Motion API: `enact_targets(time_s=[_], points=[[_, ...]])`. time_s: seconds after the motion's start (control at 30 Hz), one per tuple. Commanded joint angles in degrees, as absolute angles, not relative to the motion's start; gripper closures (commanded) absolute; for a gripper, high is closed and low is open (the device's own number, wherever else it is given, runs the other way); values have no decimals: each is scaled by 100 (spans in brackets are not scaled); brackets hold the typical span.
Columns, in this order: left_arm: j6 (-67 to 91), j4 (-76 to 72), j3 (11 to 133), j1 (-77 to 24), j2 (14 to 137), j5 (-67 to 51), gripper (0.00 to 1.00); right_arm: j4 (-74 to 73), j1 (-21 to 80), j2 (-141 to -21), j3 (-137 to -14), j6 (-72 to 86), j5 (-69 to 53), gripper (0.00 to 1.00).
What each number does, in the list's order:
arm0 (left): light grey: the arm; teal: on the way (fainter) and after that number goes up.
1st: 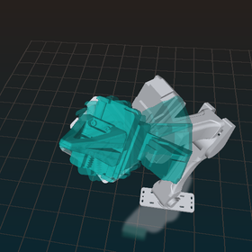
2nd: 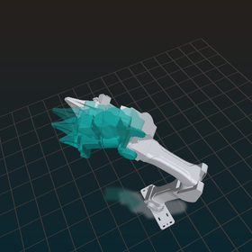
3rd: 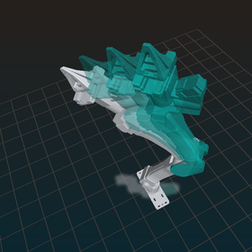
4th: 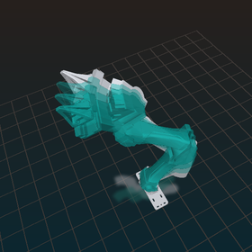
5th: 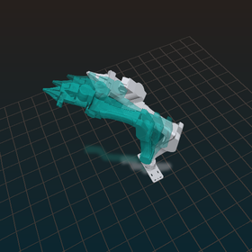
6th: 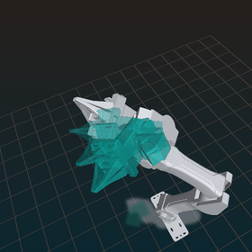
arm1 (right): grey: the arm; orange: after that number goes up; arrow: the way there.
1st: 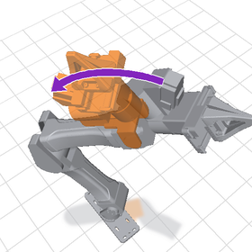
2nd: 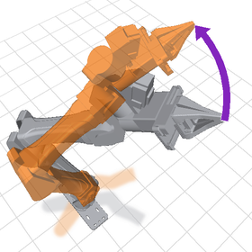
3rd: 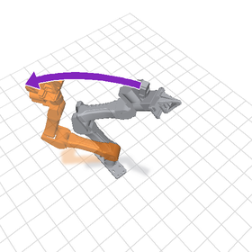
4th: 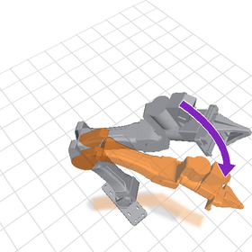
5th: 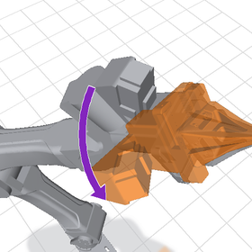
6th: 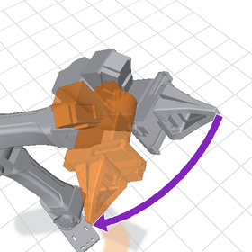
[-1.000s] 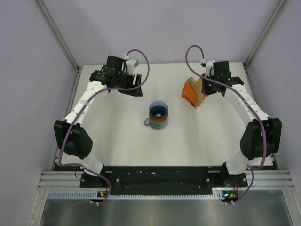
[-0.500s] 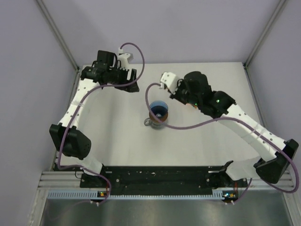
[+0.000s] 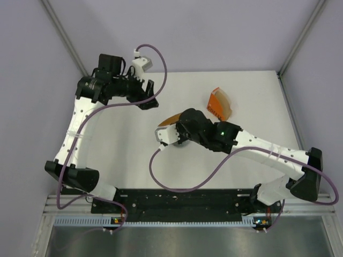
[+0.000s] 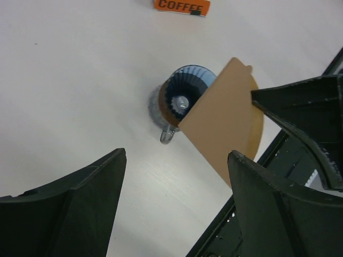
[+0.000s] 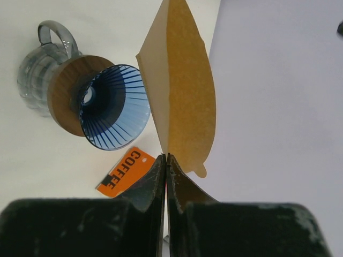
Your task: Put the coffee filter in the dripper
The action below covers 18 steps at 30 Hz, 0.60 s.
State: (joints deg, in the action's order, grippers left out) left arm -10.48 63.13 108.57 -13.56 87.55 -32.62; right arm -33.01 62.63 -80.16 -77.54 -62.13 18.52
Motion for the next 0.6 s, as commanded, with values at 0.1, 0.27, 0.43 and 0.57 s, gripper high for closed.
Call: enact_targets(time_s=[0.1,0.27,0.43,0.57], points=[[-1222,6390,10591,-2407,8762,-3112,18,-3146,6556,-8051,-7857,-6706,1995,100],[-1213,6319,10442,-2821,8956,-2900,25,-3208,6618,-8104,-7849,-6688,2065,100],[-1301,6284,10240,-3050,9088,-2611,33,-3225,6618,-8139,-7813,-6662,2180,100],[-1205,6179,10204,-3050,9193,-2041,59,-3217,6627,-8139,-7813,-6636,2127,100]])
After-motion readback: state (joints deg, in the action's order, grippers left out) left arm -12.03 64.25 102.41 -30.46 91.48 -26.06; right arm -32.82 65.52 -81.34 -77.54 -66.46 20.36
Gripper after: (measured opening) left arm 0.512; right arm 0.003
